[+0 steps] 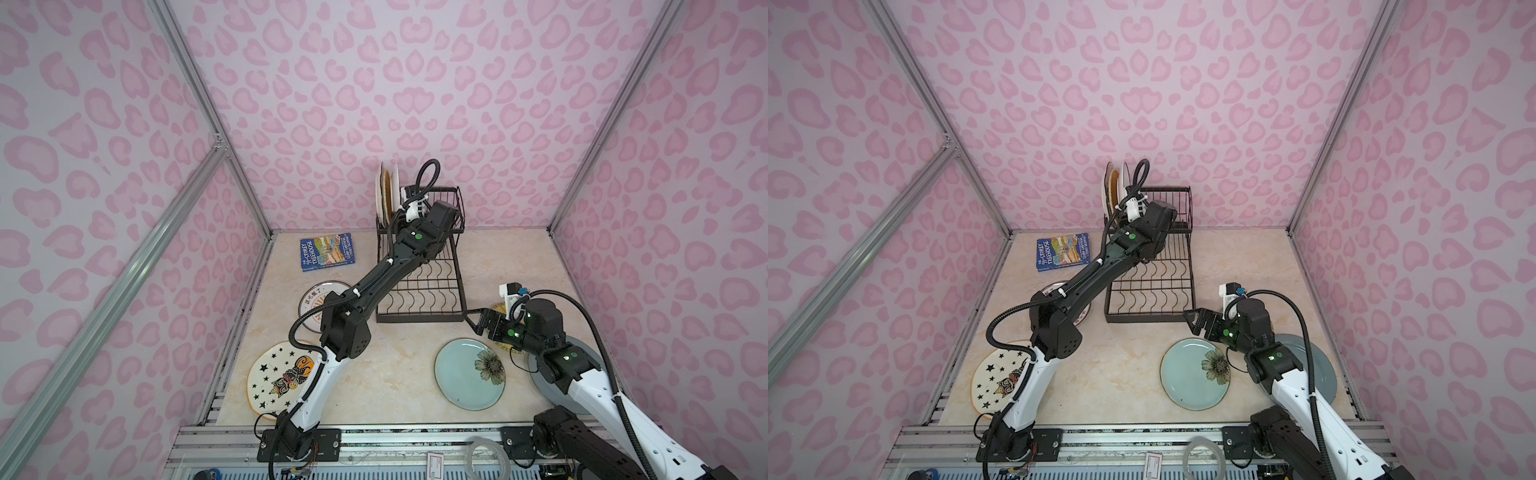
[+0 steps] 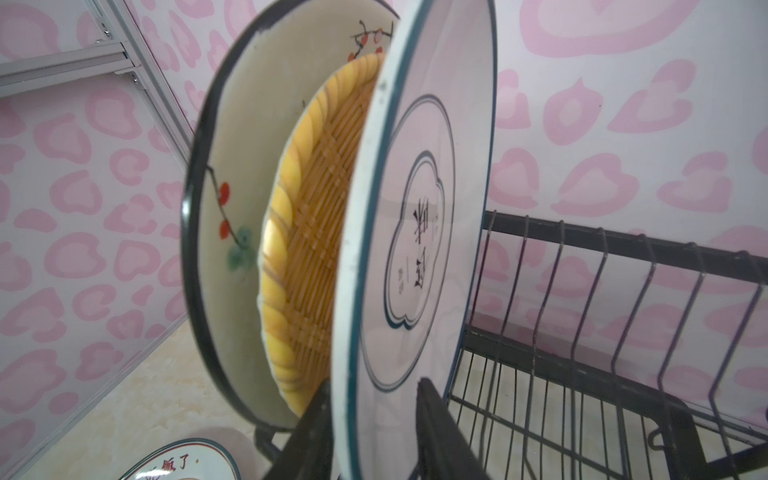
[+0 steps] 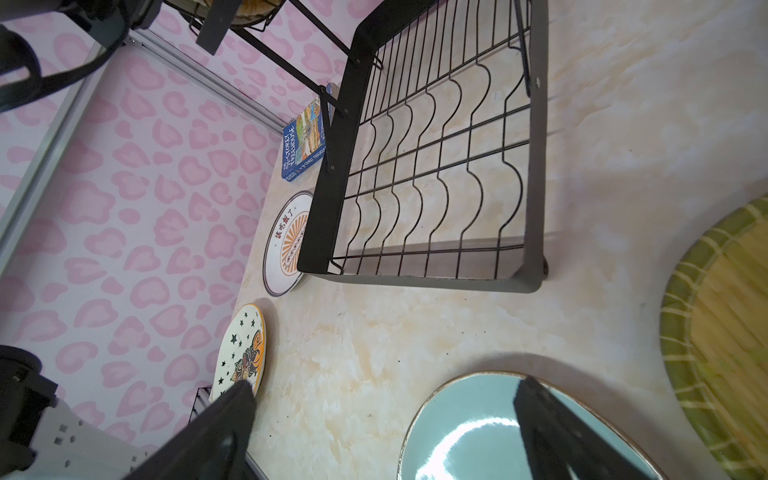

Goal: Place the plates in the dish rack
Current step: 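Press the white plate down into the slot with the left gripper, then open the left gripper and withdraw it from the rack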

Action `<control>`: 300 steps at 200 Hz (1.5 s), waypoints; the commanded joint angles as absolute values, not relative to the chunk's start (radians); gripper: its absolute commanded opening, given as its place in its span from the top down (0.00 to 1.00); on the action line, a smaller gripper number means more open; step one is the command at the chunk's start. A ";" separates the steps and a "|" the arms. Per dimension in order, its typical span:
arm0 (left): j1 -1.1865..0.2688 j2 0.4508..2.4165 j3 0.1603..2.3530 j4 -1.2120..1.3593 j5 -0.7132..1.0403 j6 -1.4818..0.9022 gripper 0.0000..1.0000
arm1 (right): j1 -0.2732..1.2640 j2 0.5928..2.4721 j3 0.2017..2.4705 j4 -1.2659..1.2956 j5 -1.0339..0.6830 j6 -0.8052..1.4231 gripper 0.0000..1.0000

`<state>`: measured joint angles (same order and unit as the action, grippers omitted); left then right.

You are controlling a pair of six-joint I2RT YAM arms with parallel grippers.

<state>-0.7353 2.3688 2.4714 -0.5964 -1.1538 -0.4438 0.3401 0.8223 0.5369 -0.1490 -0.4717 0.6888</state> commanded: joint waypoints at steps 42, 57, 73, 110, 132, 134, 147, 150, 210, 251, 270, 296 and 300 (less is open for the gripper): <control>-0.738 2.242 2.480 -0.633 -1.108 -0.470 0.56 | 0.347 0.805 0.549 -0.161 -0.461 0.691 0.03; -0.739 2.220 2.465 -0.639 -1.099 -0.477 0.56 | 0.350 0.802 0.550 -0.160 -0.460 0.692 0.03; -0.742 2.194 2.441 -0.640 -1.090 -0.484 0.56 | 0.354 0.800 0.552 -0.162 -0.457 0.695 0.03; -0.747 2.150 2.421 -0.650 -1.082 -0.483 0.55 | 0.366 0.787 0.552 -0.169 -0.448 0.698 0.03; -0.754 2.127 2.407 -0.652 -1.085 -0.477 0.53 | 0.373 0.785 0.551 -0.169 -0.443 0.702 0.03; -0.753 2.124 2.406 -0.652 -1.085 -0.477 0.53 | 0.374 0.785 0.551 -0.169 -0.442 0.701 0.03; -0.756 2.111 2.394 -0.649 -1.081 -0.474 0.52 | 0.376 0.784 0.552 -0.169 -0.441 0.701 0.03; -0.757 2.107 2.392 -0.649 -1.079 -0.474 0.52 | 0.377 0.785 0.553 -0.169 -0.441 0.701 0.03; -0.769 2.027 2.335 -0.663 -1.075 -0.478 0.52 | 0.399 0.784 0.564 -0.168 -0.424 0.707 0.03; -0.773 1.915 2.204 -0.670 -1.009 -0.517 0.52 | 0.417 0.782 0.573 -0.175 -0.407 0.706 0.03; -0.776 1.851 2.124 -0.669 -0.964 -0.539 0.52 | 0.418 0.781 0.579 -0.186 -0.400 0.700 0.03; -0.783 1.746 2.003 -0.658 -0.893 -0.551 0.52 | 0.419 0.776 0.589 -0.206 -0.390 0.688 0.03; -0.782 1.730 1.978 -0.657 -0.883 -0.553 0.52 | 0.419 0.774 0.588 -0.208 -0.389 0.687 0.03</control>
